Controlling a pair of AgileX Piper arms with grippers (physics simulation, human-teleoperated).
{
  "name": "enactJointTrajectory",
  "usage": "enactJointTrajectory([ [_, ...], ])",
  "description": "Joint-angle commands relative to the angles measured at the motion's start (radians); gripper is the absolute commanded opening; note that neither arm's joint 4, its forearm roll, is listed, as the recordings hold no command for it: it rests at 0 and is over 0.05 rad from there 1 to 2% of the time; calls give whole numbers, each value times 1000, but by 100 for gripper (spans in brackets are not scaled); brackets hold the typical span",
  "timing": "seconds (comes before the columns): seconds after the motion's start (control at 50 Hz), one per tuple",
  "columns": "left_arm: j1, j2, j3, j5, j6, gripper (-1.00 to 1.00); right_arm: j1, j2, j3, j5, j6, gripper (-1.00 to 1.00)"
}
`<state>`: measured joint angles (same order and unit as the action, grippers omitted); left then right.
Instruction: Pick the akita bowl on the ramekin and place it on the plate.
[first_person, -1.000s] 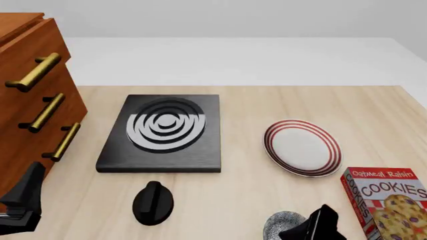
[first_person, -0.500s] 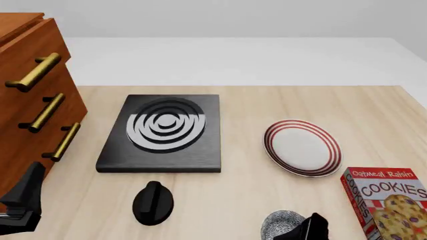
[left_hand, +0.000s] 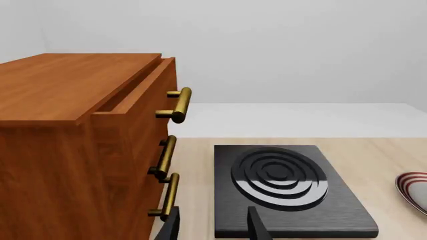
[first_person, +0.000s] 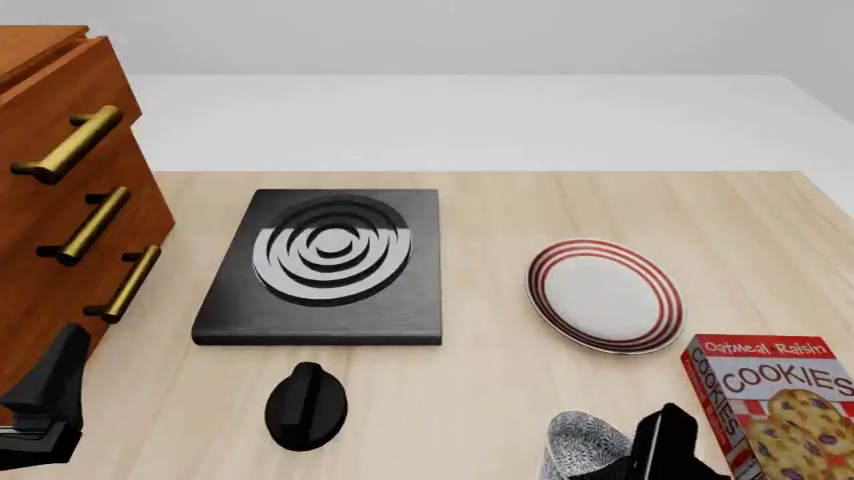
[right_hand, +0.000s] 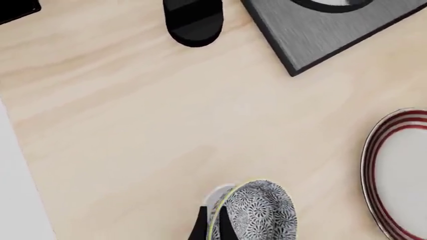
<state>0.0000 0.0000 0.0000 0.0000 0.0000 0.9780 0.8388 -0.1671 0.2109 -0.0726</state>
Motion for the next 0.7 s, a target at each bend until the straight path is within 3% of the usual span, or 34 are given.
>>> enactJointTrajectory([
  [0.02, 0, 0, 0, 0, 0, 100, -67, -206, -83, 258, -71, -100],
  [0.32, 0, 0, 0, 0, 0, 100, -140, -374, -208, 475, -156, -100],
  [0.46, 0, 0, 0, 0, 0, 100, -223, -432, -307, 585, -256, -100],
  [0.52, 0, 0, 0, 0, 0, 100, -249, -429, -327, 595, -287, -100],
  [0.7, 0, 0, 0, 0, 0, 100, -291, -348, -354, 538, -307, -100],
])
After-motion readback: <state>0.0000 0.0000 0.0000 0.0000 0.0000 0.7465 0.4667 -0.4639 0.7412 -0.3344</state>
